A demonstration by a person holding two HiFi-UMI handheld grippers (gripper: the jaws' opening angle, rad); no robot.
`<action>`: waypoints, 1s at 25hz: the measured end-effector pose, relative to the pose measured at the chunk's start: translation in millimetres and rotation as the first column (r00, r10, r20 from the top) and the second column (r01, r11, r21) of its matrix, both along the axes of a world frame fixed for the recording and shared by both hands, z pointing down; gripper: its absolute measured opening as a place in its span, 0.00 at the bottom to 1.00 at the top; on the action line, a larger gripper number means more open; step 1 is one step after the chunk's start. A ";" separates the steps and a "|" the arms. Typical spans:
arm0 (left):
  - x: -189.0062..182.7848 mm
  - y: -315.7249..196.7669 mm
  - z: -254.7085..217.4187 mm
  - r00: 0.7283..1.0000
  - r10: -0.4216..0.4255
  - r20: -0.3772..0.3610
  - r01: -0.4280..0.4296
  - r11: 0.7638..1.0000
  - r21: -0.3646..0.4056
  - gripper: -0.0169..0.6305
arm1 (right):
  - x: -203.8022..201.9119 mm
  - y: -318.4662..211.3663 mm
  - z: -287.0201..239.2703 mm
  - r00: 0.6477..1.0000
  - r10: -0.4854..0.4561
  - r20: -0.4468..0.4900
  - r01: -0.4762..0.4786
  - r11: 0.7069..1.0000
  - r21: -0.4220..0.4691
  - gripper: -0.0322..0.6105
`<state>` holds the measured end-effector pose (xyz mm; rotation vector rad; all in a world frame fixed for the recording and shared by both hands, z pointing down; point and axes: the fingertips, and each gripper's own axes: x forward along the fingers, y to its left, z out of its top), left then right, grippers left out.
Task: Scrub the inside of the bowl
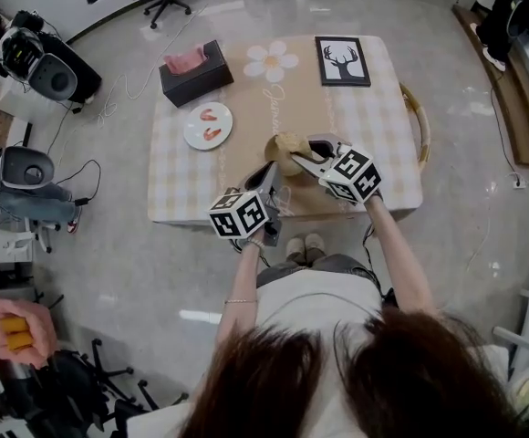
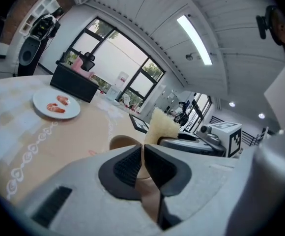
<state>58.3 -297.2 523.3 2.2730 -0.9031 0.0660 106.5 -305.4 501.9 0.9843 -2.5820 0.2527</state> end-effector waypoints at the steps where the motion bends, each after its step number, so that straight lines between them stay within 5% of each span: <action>1: 0.3 -1.1 -1.5 1.000 -0.003 0.007 0.003 1.000 0.014 0.07 | 0.1 -0.4 -2.3 1.000 0.009 0.021 -0.009 1.000 0.004 0.20; 13: 3.3 -5.6 -23.6 0.997 -0.036 0.072 0.022 0.981 0.195 0.06 | 2.6 4.7 -21.3 0.963 0.092 0.255 -0.097 0.995 0.008 0.20; 25: -0.3 -4.1 -26.3 0.993 -0.053 0.101 0.028 0.972 0.234 0.04 | 4.6 9.7 -29.7 0.947 0.111 0.301 -0.122 0.992 0.020 0.20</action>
